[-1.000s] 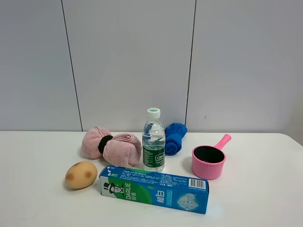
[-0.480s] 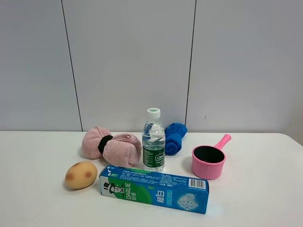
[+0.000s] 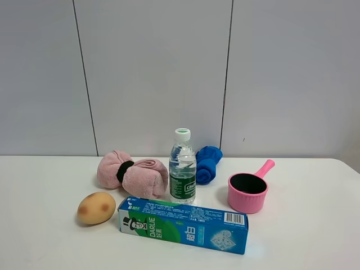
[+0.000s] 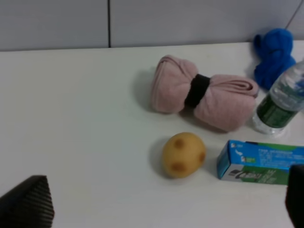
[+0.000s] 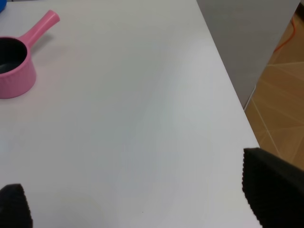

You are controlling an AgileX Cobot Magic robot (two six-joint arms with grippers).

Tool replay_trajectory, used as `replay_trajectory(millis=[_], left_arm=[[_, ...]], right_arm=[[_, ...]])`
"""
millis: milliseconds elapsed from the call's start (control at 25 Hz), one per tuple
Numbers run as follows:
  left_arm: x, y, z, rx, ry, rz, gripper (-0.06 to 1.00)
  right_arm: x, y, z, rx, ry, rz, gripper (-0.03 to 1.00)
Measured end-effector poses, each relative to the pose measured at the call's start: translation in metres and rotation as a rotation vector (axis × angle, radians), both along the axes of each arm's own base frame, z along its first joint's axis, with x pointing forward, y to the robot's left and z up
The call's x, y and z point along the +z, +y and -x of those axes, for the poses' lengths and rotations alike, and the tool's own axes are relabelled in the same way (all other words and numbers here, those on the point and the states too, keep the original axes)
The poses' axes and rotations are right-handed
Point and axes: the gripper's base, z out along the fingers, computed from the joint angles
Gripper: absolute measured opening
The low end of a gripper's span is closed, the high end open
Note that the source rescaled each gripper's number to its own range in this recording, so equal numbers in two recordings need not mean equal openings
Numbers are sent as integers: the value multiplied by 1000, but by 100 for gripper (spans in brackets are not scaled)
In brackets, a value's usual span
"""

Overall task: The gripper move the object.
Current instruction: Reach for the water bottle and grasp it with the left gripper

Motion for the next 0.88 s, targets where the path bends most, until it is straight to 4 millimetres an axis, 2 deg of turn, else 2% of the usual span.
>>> replay_trajectory(millis=[240,480,880], left_arm=[[-15,-2,-30,-55,82,-28,100],[-25,-2,-45,-60,148,-31,100],[1,-2,-86,-62,125,-40,100]], right_arm=[[0,0,0,0,0,0,100],[0,0,0,0,0,0,100],[0,0,0,0,0,0,100]])
